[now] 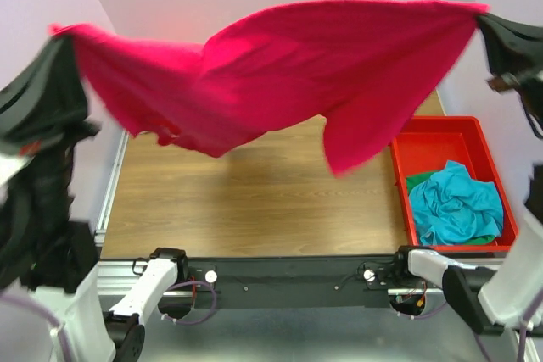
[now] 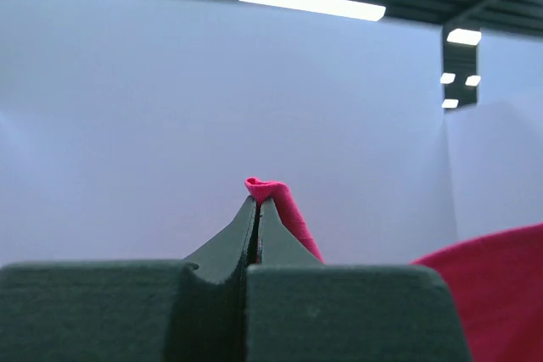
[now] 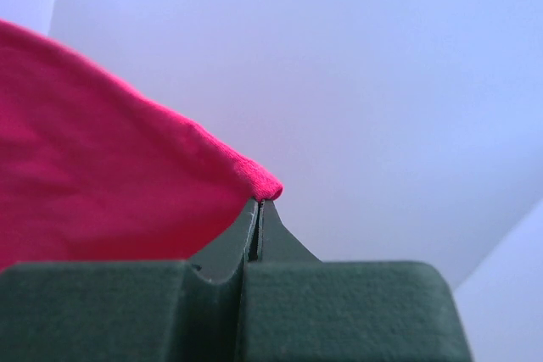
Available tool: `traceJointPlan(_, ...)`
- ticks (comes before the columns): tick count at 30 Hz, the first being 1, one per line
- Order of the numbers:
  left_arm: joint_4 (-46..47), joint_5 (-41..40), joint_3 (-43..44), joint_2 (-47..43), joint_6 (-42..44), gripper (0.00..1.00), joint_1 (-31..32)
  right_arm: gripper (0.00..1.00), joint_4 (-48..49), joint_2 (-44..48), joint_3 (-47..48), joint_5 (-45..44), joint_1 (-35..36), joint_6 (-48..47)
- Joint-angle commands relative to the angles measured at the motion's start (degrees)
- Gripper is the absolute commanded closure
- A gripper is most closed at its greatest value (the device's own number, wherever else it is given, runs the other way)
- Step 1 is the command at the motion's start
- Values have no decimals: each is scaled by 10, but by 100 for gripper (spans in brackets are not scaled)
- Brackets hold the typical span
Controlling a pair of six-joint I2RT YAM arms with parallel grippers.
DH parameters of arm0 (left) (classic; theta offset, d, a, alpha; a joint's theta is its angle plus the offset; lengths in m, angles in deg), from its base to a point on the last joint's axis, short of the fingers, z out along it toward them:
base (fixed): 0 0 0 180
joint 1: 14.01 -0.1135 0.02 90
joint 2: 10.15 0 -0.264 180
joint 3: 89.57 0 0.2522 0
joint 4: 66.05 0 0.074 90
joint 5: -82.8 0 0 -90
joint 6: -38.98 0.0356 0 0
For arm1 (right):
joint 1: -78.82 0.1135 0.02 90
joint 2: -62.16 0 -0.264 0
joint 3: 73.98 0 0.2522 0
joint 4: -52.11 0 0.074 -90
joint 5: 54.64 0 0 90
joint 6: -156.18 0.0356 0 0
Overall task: Fold and stack the t-shirts
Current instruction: Flatten the tshirt out
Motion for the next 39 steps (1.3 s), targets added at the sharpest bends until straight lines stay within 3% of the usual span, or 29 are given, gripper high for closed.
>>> traceJointPlan(1,26,16,40,-11,-25,100,-2,100,-18,20,39,2,-30,34)
traceJointPlan(9,22,2,63,-52,-9,100,3,100,-4,27,55,-30,-51,56)
traceJointPlan(15,18,-14,21,-73,4,100,10,100,-4,14,9,29,-56,69)
traceJointPlan(18,18,-42,-73,-101,11,100,11,100,0,14,-86,96,-56,85)
traceJointPlan(21,22,-104,-236,-139,14,100,11,99,59,17,-227,164,-55,125)
traceJointPlan(23,29,-131,-311,-150,11,100,11,100,93,7,-330,189,-55,142)
traceJointPlan(24,36,-162,-384,-151,-2,100,10,100,105,-5,-353,204,-54,144)
traceJointPlan(27,74,-174,-493,-137,-47,100,10,99,135,-56,-438,199,-42,136)
traceJointPlan(29,128,-174,-570,-83,-66,100,9,100,163,-91,-464,151,-3,107)
traceJointPlan(32,186,-184,-594,49,-97,100,-12,99,201,-188,-484,89,47,83)
traceJointPlan(37,181,-116,-450,328,-120,100,-71,100,232,-410,-389,8,74,79)
traceJointPlan(39,164,-93,-404,386,-117,100,-88,100,231,-459,-354,-21,74,79)
